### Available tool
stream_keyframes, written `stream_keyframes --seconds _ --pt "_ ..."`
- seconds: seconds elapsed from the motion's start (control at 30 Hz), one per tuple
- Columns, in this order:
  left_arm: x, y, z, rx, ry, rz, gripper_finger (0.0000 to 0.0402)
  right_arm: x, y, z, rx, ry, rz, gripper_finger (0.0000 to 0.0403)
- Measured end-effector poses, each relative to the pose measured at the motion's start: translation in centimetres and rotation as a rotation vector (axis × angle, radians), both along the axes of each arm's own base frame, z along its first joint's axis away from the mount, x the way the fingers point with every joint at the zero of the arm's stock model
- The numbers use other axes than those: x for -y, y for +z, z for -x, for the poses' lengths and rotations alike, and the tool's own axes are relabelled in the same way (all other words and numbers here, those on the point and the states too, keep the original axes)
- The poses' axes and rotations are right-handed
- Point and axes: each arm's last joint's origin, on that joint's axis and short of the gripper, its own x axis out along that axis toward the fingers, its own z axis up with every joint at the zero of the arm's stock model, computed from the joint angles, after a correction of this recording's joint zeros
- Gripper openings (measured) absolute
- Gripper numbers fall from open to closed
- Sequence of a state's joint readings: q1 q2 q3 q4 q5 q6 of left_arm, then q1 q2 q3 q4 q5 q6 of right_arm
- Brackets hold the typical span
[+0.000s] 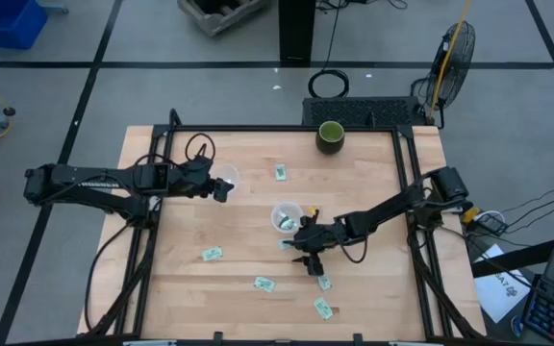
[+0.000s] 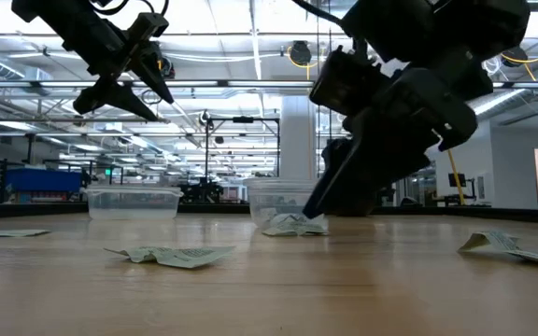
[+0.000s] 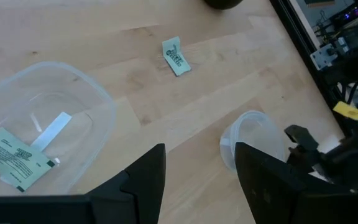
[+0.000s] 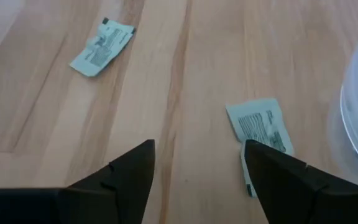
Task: Pick and place items into bin
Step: Put the stevia packet into the right transparent bin
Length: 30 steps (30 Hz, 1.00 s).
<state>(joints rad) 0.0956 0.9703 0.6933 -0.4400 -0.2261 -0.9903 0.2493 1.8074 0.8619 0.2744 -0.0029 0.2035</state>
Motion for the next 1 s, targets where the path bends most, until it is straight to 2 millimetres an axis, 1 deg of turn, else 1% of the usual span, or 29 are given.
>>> stream_keyframes --seconds 0.23,0.37,0.6,0.83,1.0 --pt "0.0 0.0 0.0 0.005 0.007 0.005 0.0198 0.6 0.2 -0.5 0.048 -0.037 0.002 0.0232" --pt "0.0 0.0 0.0 0.007 0.009 0.005 0.0198 1.3 0.1 -0.6 0.042 -0.080 0.027 0.0235" --pt "0.0 0.0 0.0 0.007 0.009 0.005 0.0198 1.9 -0.2 -0.5 0.003 -0.088 0.044 0.0238" --pt "0.0 0.0 0.0 0.007 0.016 -0.002 0.0198 2.0 -1.1 -0.2 -0.054 -0.067 0.081 0.0222" --pt "0.0 0.0 0.0 0.007 0.017 -0.003 0.0198 2.0 -1.4 -0.2 -0.057 -0.070 0.082 0.0198"
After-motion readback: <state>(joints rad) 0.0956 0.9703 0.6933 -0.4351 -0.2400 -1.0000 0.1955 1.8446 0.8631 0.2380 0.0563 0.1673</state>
